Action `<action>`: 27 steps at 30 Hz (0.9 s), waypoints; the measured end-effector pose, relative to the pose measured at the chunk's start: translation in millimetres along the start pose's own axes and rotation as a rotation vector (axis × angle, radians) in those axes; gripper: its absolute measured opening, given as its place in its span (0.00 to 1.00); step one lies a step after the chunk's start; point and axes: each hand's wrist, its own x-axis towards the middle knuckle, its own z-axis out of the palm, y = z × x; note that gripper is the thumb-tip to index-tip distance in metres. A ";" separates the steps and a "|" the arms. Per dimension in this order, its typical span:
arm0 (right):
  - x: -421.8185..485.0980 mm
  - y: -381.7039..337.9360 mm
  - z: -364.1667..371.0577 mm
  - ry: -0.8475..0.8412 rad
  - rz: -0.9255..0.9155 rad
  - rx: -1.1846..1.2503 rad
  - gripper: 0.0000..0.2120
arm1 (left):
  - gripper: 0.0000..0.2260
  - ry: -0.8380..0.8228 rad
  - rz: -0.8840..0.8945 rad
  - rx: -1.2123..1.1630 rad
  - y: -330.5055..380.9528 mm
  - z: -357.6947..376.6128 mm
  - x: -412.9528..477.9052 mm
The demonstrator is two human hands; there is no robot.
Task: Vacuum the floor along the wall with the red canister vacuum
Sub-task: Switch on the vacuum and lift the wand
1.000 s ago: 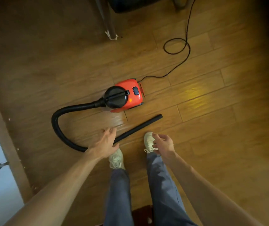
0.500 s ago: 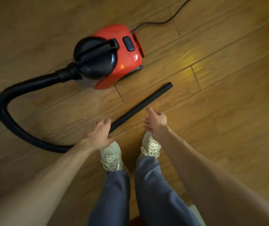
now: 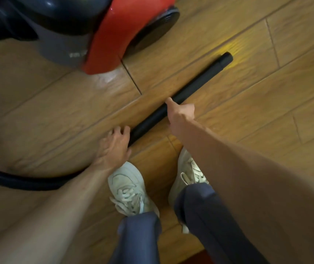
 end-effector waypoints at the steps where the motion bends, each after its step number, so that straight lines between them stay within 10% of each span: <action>1: 1.3 1.2 4.3 0.019 -0.013 -0.007 0.27 | 0.20 -0.007 -0.007 0.003 0.6 2.4 1.8; 13: -111.1 -2.9 -49.4 0.110 -0.097 0.137 0.23 | 0.21 0.012 0.005 -0.168 12.3 -82.7 -99.3; 18: -193.1 -26.5 -87.2 0.054 -0.209 0.161 0.07 | 0.21 0.046 0.014 -0.334 19.1 -141.2 -155.9; 27: -335.6 -110.4 -104.5 -0.119 -0.546 0.164 0.07 | 0.13 0.353 -0.013 -0.607 16.6 -244.0 -214.2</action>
